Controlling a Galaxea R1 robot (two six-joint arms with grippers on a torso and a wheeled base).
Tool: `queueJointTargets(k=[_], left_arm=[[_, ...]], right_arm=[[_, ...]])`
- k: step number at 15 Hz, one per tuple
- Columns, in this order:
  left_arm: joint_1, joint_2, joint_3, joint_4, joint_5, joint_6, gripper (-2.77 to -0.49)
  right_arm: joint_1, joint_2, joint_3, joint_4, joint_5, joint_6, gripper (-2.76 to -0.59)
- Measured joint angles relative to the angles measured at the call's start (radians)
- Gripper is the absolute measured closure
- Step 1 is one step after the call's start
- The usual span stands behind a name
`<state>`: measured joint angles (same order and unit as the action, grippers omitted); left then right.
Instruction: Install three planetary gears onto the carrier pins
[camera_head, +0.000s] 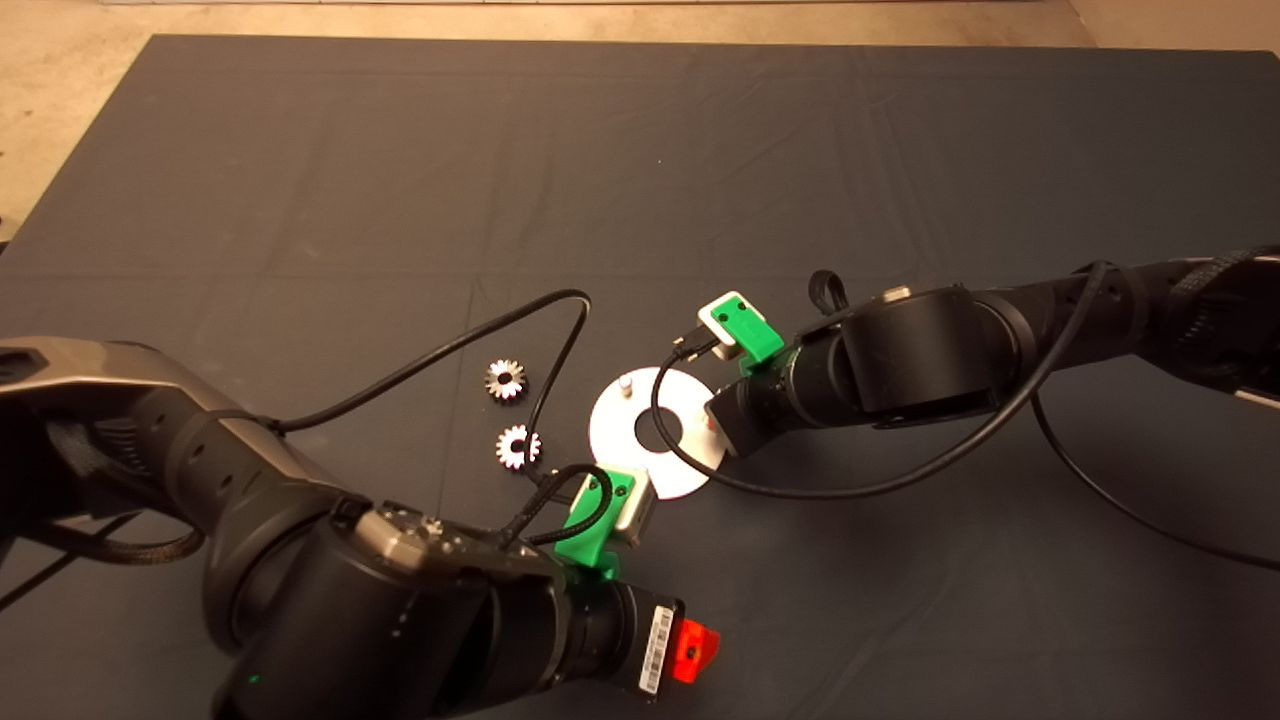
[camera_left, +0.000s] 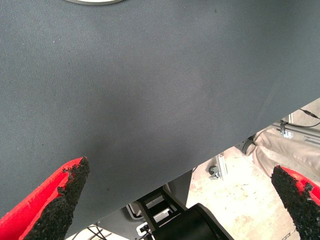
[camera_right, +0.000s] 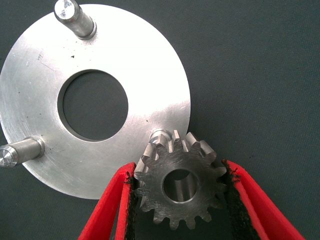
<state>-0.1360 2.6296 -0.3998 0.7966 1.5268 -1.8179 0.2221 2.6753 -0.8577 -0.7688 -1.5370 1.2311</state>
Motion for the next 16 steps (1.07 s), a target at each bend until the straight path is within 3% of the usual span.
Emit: queueJointTargets(k=[16], left_arm=[[0.000,0.000,0.000,0.000,0.000,0.000,-2.64]], right_arm=[[-0.003,0.021,-0.024,-0.001,-0.001,0.000,-0.99]])
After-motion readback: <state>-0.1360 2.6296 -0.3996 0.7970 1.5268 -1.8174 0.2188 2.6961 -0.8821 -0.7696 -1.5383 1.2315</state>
